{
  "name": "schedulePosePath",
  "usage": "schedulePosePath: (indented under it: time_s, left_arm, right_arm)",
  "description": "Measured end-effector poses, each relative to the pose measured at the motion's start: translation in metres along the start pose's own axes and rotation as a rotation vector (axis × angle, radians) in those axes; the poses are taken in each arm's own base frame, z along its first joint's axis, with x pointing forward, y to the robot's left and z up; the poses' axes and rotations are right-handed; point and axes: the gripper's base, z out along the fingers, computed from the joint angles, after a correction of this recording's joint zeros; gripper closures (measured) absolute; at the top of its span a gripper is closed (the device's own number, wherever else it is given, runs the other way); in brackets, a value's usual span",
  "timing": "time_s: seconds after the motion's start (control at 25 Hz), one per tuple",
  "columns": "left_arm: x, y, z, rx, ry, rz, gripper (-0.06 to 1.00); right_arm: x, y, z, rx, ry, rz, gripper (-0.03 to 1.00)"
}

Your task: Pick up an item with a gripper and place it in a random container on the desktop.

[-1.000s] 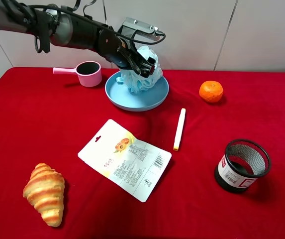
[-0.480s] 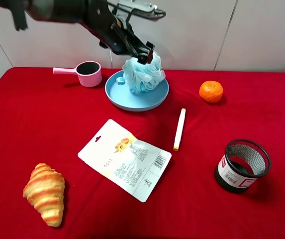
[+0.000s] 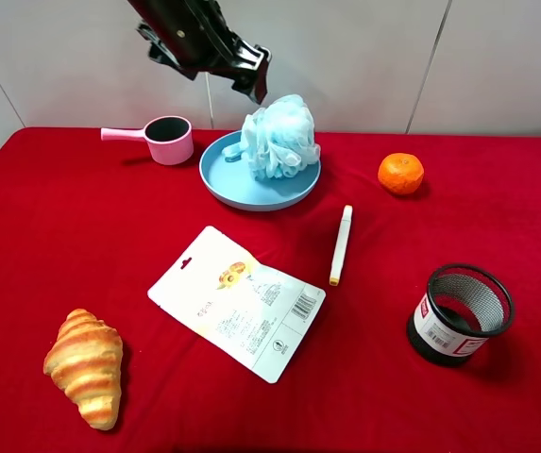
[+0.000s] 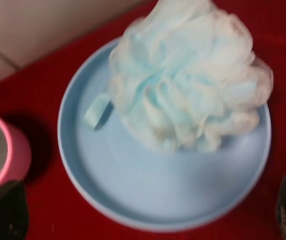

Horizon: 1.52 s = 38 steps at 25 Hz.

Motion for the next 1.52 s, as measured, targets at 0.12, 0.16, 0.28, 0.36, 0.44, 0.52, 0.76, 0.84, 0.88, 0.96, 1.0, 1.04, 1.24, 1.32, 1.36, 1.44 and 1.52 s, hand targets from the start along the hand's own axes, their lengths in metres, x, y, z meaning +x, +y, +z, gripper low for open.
schedulePosePath:
  time_s: [0.12, 0.16, 0.28, 0.36, 0.44, 0.52, 0.76, 0.84, 0.88, 0.96, 1.0, 1.04, 1.24, 1.32, 1.36, 1.44, 1.52]
  left_arm:
    - [0.004, 0.001, -0.018, -0.002, 0.054, -0.008, -0.05]
    - [0.006, 0.001, -0.025, -0.002, 0.069, -0.009, -0.05]
    - [0.012, 0.002, -0.043, -0.004, 0.138, -0.014, -0.05]
    - [0.017, 0.003, -0.056, -0.005, 0.182, -0.016, -0.05]
    - [0.022, 0.003, -0.071, -0.006, 0.224, -0.018, -0.05]
    - [0.027, 0.004, -0.085, -0.007, 0.265, -0.019, -0.05]
    - [0.033, 0.006, -0.12, -0.017, 0.256, -0.021, -0.05]
    - [0.037, 0.006, -0.131, -0.016, 0.237, -0.023, -0.05]
    - [0.041, 0.006, -0.139, -0.016, 0.226, -0.023, -0.05]
    - [0.05, 0.007, -0.153, -0.016, 0.211, -0.024, -0.05]
    - [0.056, 0.007, -0.16, -0.016, 0.204, -0.024, -0.05]
    - [0.063, 0.007, -0.167, -0.017, 0.199, -0.025, -0.05]
    - [0.104, 0.006, -0.201, -0.018, 0.166, -0.026, -0.05]
    - [0.124, 0.006, -0.215, -0.019, 0.146, -0.028, -0.05]
    - [0.133, 0.006, -0.22, -0.019, 0.138, -0.028, -0.05]
    - [0.155, 0.006, -0.234, -0.02, 0.11, -0.03, -0.05]
    - [0.176, 0.005, -0.247, -0.021, 0.074, -0.032, -0.05]
  right_arm:
    - [0.0, 0.0, 0.0, 0.0, 0.0, 0.0, 0.28]
    - [0.0, 0.0, 0.0, 0.0, 0.0, 0.0, 0.28]
    - [0.0, 0.0, 0.0, 0.0, 0.0, 0.0, 0.28]
    - [0.0, 0.0, 0.0, 0.0, 0.0, 0.0, 0.28]
    - [0.0, 0.0, 0.0, 0.0, 0.0, 0.0, 0.28]
    - [0.0, 0.0, 0.0, 0.0, 0.0, 0.0, 0.28]
    - [0.0, 0.0, 0.0, 0.0, 0.0, 0.0, 0.28]
    - [0.0, 0.0, 0.0, 0.0, 0.0, 0.0, 0.28]
    - [0.0, 0.0, 0.0, 0.0, 0.0, 0.0, 0.28]
    - [0.0, 0.0, 0.0, 0.0, 0.0, 0.0, 0.28]
    - [0.0, 0.0, 0.0, 0.0, 0.0, 0.0, 0.28]
    - [0.0, 0.0, 0.0, 0.0, 0.0, 0.0, 0.28]
    - [0.0, 0.0, 0.0, 0.0, 0.0, 0.0, 0.28]
    - [0.0, 0.0, 0.0, 0.0, 0.0, 0.0, 0.28]
    - [0.0, 0.0, 0.0, 0.0, 0.0, 0.0, 0.28]
    - [0.0, 0.0, 0.0, 0.0, 0.0, 0.0, 0.28]
    - [0.0, 0.0, 0.0, 0.0, 0.0, 0.0, 0.28]
